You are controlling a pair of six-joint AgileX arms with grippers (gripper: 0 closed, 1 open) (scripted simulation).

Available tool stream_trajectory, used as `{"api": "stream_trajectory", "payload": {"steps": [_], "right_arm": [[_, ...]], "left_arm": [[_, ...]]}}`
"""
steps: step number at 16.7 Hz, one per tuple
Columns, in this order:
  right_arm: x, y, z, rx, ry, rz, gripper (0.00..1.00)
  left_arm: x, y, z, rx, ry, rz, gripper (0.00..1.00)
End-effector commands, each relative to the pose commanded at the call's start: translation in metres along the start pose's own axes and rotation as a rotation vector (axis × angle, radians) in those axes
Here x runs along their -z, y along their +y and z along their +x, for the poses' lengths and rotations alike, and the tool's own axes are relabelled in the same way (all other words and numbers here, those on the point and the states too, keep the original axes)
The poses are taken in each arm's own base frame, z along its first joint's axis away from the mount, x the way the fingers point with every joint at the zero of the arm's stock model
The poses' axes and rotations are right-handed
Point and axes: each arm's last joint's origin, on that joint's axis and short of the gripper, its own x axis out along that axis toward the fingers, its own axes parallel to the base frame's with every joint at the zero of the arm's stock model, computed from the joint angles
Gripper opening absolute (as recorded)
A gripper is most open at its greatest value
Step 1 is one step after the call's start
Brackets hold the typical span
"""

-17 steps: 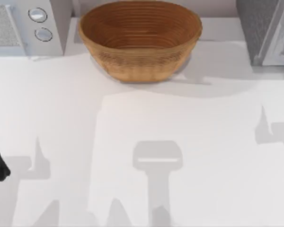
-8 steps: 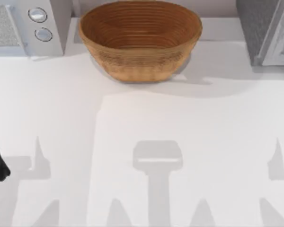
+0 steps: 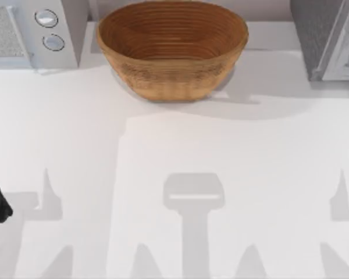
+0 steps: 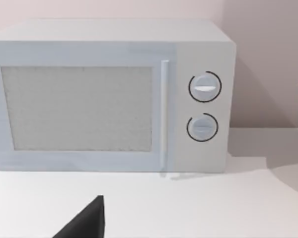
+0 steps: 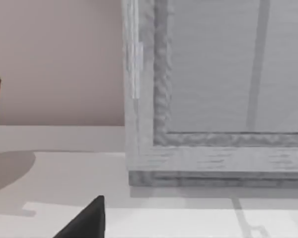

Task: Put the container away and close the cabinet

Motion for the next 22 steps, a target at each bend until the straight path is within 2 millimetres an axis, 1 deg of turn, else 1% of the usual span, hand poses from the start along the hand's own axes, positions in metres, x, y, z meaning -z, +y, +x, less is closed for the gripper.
{"api": "stream_trajectory", "payload": {"steps": [3,6,8,11,14,16,18,20,22], "right_arm": [[-0.012,-0.006,0.004,-0.005,-0.028,-0.001,1.00],[-0.028,-0.020,0.016,-0.006,-0.048,-0.010,1.00],[-0.037,-0.035,0.027,-0.005,-0.047,-0.017,1.00],[-0.042,-0.069,0.046,-0.002,-0.034,-0.022,1.00],[-0.036,-0.112,0.058,0.000,-0.012,-0.014,1.00],[-0.026,-0.141,0.060,0.001,-0.001,-0.006,1.00],[-0.015,-0.166,0.058,0.001,0.004,0.000,1.00],[-0.006,-0.185,0.053,0.001,0.005,0.000,1.00],[0.000,-0.196,0.048,0.001,0.004,0.000,1.00]], "left_arm": [[0.000,0.000,0.000,0.000,0.000,0.000,1.00],[0.000,0.000,0.000,0.000,0.000,0.000,1.00],[0.000,0.000,0.000,0.000,0.000,0.000,1.00],[0.000,0.000,0.000,0.000,0.000,0.000,1.00],[0.000,0.000,0.000,0.000,0.000,0.000,1.00],[0.000,0.000,0.000,0.000,0.000,0.000,1.00],[0.000,0.000,0.000,0.000,0.000,0.000,1.00],[0.000,0.000,0.000,0.000,0.000,0.000,1.00],[0.000,0.000,0.000,0.000,0.000,0.000,1.00]]}}
